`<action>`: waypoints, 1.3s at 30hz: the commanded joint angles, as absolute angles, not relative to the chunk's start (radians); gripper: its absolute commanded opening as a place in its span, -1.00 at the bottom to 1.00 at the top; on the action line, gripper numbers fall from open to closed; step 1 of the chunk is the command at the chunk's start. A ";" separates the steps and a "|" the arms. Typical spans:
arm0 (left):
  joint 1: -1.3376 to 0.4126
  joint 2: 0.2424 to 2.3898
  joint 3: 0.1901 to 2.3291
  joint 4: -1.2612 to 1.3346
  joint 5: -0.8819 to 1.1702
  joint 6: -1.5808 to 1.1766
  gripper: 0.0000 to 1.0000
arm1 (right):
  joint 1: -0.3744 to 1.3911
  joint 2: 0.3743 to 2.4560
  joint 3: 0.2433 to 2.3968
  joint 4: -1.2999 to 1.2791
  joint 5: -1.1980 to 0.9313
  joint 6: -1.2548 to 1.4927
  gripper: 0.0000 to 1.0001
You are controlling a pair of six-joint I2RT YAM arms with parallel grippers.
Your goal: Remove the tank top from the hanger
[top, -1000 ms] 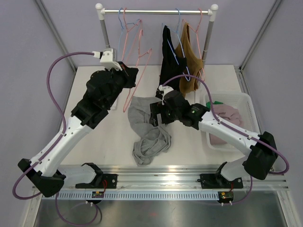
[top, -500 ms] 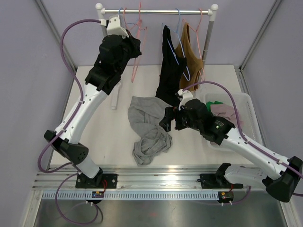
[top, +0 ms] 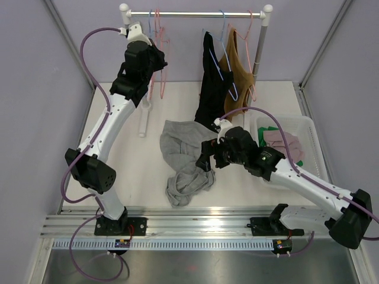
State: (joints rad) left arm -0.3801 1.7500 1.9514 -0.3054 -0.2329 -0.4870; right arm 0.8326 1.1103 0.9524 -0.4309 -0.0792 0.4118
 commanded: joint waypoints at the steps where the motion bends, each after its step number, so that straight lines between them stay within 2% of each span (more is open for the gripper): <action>1: -0.388 1.687 1.901 -0.219 -0.196 -0.505 -0.98 | 0.839 1.192 0.988 -0.367 -0.132 0.384 0.99; 2: -0.388 1.678 1.898 -0.232 -0.199 -0.506 -0.85 | 0.839 1.215 0.999 -0.367 -0.130 0.376 0.99; 3: -0.388 1.672 1.898 -0.241 -0.199 -0.505 -0.52 | 0.841 1.239 1.009 -0.374 -0.132 0.374 0.99; 10: -0.388 1.514 1.838 -0.275 -0.109 -0.483 0.38 | 0.877 1.452 1.092 -0.364 -0.097 0.327 0.99; 12: -0.388 1.433 1.798 -0.276 -0.071 -0.473 0.51 | 0.902 1.500 1.127 -0.361 -0.083 0.314 0.99; 14: -0.388 1.378 1.772 -0.285 -0.026 -0.462 0.98 | 0.929 1.581 1.158 -0.371 -0.043 0.307 0.99; 21: -0.388 1.112 1.579 -0.356 0.005 -0.448 0.98 | 0.986 1.845 1.314 -0.408 0.115 0.282 0.99; 25: -0.390 0.950 1.445 -0.393 -0.089 -0.426 0.98 | 0.992 1.960 1.341 -0.428 0.195 0.293 0.99; 26: -0.388 0.893 1.401 -0.397 -0.100 -0.420 0.98 | 0.991 1.970 1.335 -0.404 0.189 0.291 0.80; 28: -0.388 0.844 1.373 -0.429 -0.132 -0.403 0.98 | 0.994 1.983 1.322 -0.388 0.181 0.296 0.26; 29: -0.388 0.804 1.347 -0.457 -0.141 -0.393 0.98 | 0.997 1.980 1.315 -0.373 0.181 0.295 -0.19; 33: -0.388 0.723 1.296 -0.506 -0.186 -0.364 0.98 | 0.999 1.881 1.286 -0.310 0.134 0.270 -1.00; 39: -0.390 0.652 1.282 -0.589 -0.198 -0.307 0.98 | 1.000 1.665 1.364 -0.400 0.222 0.244 -1.00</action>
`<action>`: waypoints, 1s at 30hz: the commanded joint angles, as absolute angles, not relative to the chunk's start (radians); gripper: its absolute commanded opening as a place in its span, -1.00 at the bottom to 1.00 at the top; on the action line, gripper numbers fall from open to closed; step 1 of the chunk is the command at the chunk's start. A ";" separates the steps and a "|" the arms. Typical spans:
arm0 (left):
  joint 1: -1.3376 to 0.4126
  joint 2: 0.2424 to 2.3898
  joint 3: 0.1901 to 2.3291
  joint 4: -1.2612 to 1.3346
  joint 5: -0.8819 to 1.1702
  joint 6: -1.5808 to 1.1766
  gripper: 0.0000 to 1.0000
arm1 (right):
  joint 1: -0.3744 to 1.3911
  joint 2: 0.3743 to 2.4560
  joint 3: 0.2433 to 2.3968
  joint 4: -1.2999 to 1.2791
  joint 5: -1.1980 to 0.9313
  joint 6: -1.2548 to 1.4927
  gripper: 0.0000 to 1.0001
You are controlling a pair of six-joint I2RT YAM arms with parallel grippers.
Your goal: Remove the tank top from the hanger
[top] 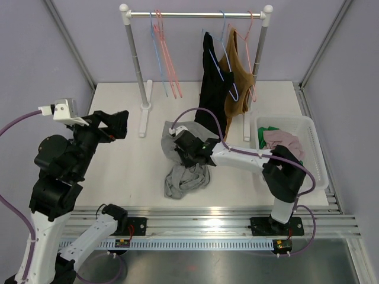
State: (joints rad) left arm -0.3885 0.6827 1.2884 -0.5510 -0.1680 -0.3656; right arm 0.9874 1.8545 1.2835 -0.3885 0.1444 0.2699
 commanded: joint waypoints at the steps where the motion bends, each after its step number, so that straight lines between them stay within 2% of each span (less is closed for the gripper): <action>1: -0.388 0.641 1.270 -0.597 -0.201 -0.302 0.98 | 1.000 1.636 1.377 -0.437 0.248 0.238 -1.00; 6: -0.388 0.578 1.209 -0.585 -0.225 -0.275 0.98 | 0.997 1.467 1.494 -0.520 0.362 0.183 -1.00; 14: -0.388 0.543 1.175 -0.561 -0.227 -0.273 0.98 | 0.994 1.355 1.768 -0.794 0.652 0.118 -1.00; 22: -0.390 0.531 1.166 -0.552 -0.225 -0.267 0.98 | 0.971 1.215 1.917 -1.069 0.873 0.146 -1.00; 25: -0.390 0.526 1.170 -0.557 -0.222 -0.270 0.98 | 0.899 1.189 1.931 -1.158 0.949 0.178 -1.00; 26: -0.390 0.525 1.169 -0.555 -0.221 -0.271 0.98 | 0.818 1.178 1.892 -1.158 0.945 0.178 -1.00; 29: -0.388 0.526 1.181 -0.563 -0.206 -0.279 0.98 | 0.671 1.125 1.743 -1.088 0.841 0.161 -1.00; 30: -0.388 0.529 1.183 -0.564 -0.201 -0.282 0.98 | 0.564 1.117 1.711 -1.071 0.784 0.160 -1.00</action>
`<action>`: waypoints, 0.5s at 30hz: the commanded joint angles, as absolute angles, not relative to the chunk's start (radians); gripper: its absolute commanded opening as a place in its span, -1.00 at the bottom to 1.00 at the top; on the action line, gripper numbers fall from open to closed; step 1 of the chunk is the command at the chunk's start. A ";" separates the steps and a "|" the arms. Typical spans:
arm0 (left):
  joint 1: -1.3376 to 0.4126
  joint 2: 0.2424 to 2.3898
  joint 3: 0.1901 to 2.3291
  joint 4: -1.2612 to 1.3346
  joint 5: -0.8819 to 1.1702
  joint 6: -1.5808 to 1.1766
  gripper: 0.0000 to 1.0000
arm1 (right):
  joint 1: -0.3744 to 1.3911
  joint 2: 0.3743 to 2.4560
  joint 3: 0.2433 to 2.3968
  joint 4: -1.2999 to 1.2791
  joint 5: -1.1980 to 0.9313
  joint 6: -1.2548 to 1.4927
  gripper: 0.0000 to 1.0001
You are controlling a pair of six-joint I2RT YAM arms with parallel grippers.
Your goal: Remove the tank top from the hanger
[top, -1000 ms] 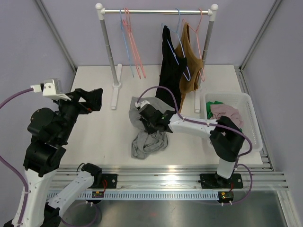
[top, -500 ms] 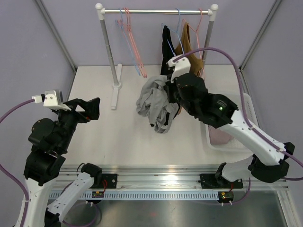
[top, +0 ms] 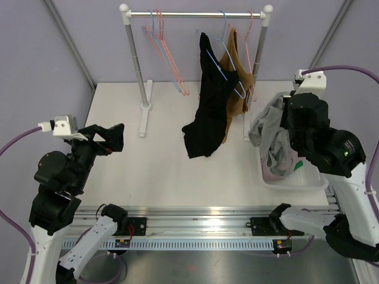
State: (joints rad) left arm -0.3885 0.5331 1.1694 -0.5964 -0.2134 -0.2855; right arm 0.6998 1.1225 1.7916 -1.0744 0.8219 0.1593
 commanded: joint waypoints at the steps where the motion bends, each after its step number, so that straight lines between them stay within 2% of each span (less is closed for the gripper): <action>1: -0.390 0.538 1.187 -0.569 -0.195 -0.282 0.98 | 0.511 1.117 1.682 -1.046 0.753 0.170 -1.00; 6: -0.388 0.564 1.207 -0.594 -0.149 -0.281 0.98 | 0.203 1.166 1.476 -0.927 0.526 0.202 -1.00; 10: -0.390 0.565 1.198 -0.584 -0.121 -0.284 0.98 | 0.054 1.314 1.372 -0.879 0.392 0.271 -1.00; 15: -0.388 0.590 1.229 -0.587 -0.042 -0.293 0.98 | -0.046 1.557 1.191 -0.766 0.261 0.374 -1.00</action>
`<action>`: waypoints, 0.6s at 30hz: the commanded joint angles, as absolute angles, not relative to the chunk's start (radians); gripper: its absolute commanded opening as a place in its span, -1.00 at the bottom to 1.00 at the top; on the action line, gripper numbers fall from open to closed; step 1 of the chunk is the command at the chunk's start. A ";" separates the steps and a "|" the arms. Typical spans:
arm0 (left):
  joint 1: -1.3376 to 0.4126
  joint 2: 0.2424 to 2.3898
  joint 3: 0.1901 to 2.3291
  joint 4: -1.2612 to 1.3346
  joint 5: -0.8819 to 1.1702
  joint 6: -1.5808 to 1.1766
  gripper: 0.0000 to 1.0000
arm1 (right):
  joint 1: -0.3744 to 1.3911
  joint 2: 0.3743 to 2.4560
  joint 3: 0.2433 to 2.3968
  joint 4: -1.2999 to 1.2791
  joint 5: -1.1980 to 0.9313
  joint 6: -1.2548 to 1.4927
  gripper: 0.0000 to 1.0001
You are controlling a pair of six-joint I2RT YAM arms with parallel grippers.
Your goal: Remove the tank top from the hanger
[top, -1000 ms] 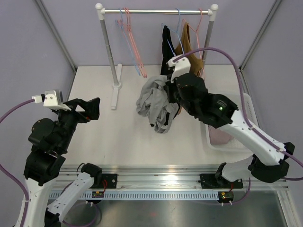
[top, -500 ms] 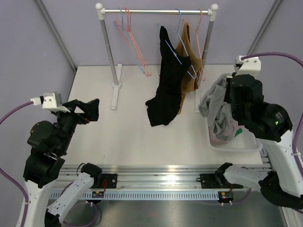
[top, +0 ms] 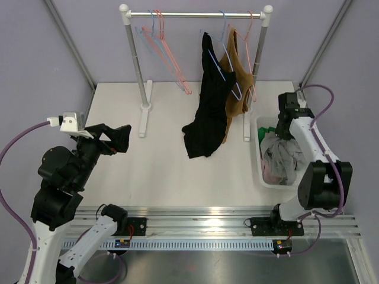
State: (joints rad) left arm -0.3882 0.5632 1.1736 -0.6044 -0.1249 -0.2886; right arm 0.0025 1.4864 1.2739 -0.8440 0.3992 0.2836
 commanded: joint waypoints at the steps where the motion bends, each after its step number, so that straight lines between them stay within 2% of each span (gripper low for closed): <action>1: -0.388 0.601 1.241 -0.609 -0.032 -0.291 0.98 | -0.079 1.589 1.133 -0.715 0.232 0.388 -1.00; 5: -0.388 0.667 1.324 -0.673 -0.019 -0.359 0.98 | -0.087 1.732 1.089 -0.678 0.256 0.406 -1.00; 9: -0.390 0.712 1.367 -0.649 0.055 -0.414 0.98 | -0.087 1.643 1.107 -0.707 0.293 0.423 -0.87; 11: -0.390 0.761 1.413 -0.643 0.080 -0.425 0.98 | -0.087 1.577 1.172 -0.747 0.323 0.419 -0.56; 13: -0.393 0.807 1.443 -0.634 0.086 -0.428 0.98 | -0.087 1.539 1.259 -0.822 0.354 0.408 -0.18; 14: -0.397 0.855 1.484 -0.632 0.078 -0.434 0.98 | -0.087 1.501 1.287 -0.843 0.391 0.405 0.09; 16: -0.446 0.915 1.525 -0.626 0.045 -0.434 0.98 | -0.086 1.465 1.368 -0.902 0.422 0.393 0.20; 18: -0.539 1.017 1.607 -0.627 -0.053 -0.416 0.98 | -0.087 1.416 1.419 -0.955 0.448 0.382 0.39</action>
State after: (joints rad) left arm -0.4515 0.9123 1.5208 -0.6594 0.0032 -0.4168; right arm -0.0853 1.5265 1.3048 -0.8459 0.3611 0.3908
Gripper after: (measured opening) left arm 0.988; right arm 0.665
